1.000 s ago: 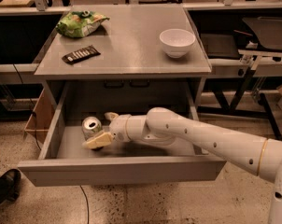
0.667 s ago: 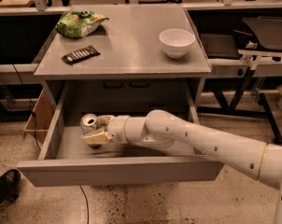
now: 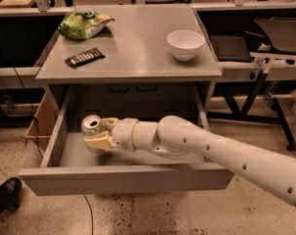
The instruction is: Pick 7up can from top drawer and place on counter
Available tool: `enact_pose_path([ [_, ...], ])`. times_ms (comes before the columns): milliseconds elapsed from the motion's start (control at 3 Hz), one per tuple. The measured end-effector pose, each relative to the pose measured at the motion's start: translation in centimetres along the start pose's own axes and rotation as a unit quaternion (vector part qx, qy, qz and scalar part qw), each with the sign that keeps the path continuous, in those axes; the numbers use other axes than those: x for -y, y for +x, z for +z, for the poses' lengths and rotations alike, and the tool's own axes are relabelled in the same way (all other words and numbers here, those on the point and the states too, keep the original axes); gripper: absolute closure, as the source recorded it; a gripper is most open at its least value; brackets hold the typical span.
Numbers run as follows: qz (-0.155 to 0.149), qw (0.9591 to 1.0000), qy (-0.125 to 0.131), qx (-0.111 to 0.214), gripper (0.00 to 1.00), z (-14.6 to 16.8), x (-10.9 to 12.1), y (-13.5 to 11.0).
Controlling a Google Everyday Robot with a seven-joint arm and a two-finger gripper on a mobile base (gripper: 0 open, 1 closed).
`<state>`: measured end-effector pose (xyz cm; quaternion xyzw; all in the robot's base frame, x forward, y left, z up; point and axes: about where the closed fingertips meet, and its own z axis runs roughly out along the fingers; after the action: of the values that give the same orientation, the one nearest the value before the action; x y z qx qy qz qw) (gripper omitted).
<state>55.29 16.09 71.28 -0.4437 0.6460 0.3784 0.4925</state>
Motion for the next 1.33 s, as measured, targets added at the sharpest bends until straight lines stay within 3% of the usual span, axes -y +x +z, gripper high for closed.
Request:
enact_pose_path([
  [333,-0.021,0.9991,0.036,0.008,1.00,-4.2,2.0,-3.3],
  [667,-0.037,0.9967,0.068,0.025,1.00,-8.4,5.2,-7.0],
  [1333,-0.060,0.9888,0.119,0.068,1.00,-12.7,11.1,-16.3],
])
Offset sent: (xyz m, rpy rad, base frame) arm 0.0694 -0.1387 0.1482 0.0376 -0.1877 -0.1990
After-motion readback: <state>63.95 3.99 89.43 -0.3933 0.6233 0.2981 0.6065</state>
